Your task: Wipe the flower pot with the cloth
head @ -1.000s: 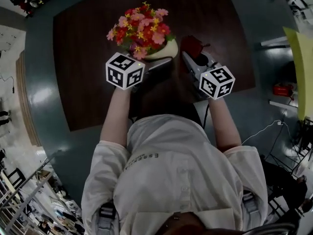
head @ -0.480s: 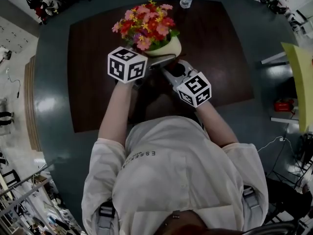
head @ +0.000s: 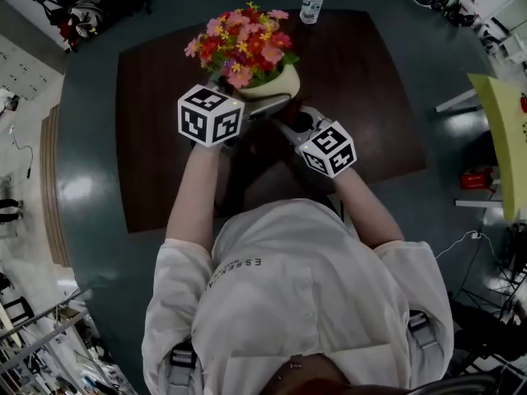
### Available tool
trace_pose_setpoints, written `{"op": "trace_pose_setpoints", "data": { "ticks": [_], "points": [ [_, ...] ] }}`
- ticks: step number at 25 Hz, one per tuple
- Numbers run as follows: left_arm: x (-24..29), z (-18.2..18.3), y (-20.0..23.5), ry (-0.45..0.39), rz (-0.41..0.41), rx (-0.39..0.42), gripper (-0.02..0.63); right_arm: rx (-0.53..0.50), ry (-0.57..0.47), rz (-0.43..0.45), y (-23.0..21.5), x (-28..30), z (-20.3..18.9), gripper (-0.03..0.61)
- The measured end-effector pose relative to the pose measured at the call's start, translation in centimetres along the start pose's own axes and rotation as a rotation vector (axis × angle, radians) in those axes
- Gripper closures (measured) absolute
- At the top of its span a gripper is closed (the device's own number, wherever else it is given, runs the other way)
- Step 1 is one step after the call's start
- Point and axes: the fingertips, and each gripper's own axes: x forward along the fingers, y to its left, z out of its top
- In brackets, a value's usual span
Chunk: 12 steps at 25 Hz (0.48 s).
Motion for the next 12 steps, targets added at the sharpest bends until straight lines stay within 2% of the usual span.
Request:
{"op": "trace_pose_setpoints", "data": {
  "ticks": [2, 4, 9, 12],
  "points": [
    [-0.3, 0.1, 0.0, 0.000, -0.008, 0.010, 0.014, 0.058, -0.015, -0.097, -2.8, -0.3, 1.1, 0.526],
    [-0.4, 0.1, -0.3, -0.006, -0.024, 0.007, 0.014, 0.090, -0.027, -0.150, -4.3, -0.2, 2.1, 0.526],
    [0.5, 0.4, -1.9, -0.012, -0.064, 0.007, 0.014, -0.002, -0.036, -0.155, -3.2, 0.5, 3.4, 0.526],
    [0.7, 0.6, -2.4, -0.013, -0.087, 0.011, 0.014, -0.079, -0.063, -0.118, -0.8, 1.2, 4.6, 0.526]
  ]
}}
